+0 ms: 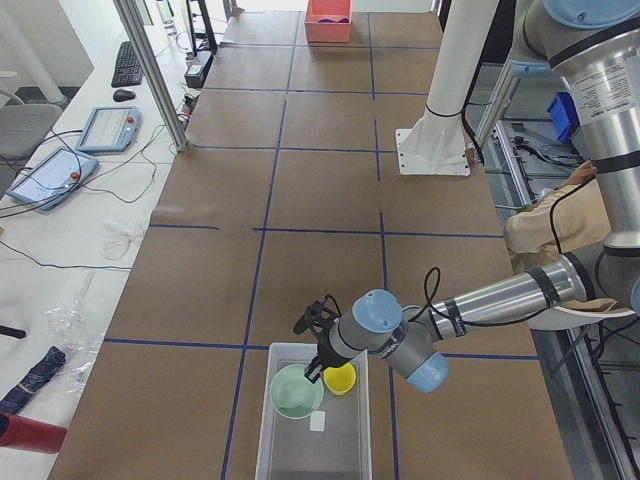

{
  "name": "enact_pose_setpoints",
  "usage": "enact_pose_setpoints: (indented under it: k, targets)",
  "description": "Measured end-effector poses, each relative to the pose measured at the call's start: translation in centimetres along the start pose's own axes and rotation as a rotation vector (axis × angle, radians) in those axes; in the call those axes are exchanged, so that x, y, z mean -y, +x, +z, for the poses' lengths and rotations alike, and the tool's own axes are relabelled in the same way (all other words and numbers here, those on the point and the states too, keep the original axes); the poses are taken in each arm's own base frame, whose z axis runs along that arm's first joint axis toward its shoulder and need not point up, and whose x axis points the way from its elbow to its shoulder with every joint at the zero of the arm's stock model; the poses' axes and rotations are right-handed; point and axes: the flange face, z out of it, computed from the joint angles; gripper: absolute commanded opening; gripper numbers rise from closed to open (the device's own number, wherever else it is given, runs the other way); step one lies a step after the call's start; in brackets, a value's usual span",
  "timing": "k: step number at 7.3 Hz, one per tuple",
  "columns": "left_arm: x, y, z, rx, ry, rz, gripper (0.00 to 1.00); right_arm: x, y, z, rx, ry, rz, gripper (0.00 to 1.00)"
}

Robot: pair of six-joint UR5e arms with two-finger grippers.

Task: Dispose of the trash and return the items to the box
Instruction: 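Lift the green bowl with the left gripper and lower it into the clear box, then release the green bowl and hold both grippers above the boxes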

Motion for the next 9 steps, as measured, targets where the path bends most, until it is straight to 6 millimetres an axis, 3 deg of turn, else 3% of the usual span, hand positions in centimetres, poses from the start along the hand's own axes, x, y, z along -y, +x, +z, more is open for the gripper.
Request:
enact_pose_setpoints:
  k: [2,3,4,5,9]
  targets:
    - [-0.2,0.0,0.1,-0.002,-0.004,-0.003,0.66,0.0,-0.1,0.1,0.001,-0.001,-0.002,1.00]
    - [0.1,0.0,0.1,-0.004,0.001,-0.002,0.73,0.1,-0.1,0.1,0.002,-0.003,-0.002,1.00]
    - [0.8,0.3,-0.1,-0.015,0.010,-0.004,0.90,0.1,-0.2,0.2,0.002,-0.004,-0.003,1.00]
    - [1.9,0.8,-0.6,-0.041,0.017,-0.022,1.00,0.1,-0.2,0.2,0.001,-0.005,-0.004,1.00]
    - [8.1,4.7,-5.1,-0.286,-0.055,-0.115,1.00,0.0,0.0,0.4,-0.004,-0.013,0.001,1.00]
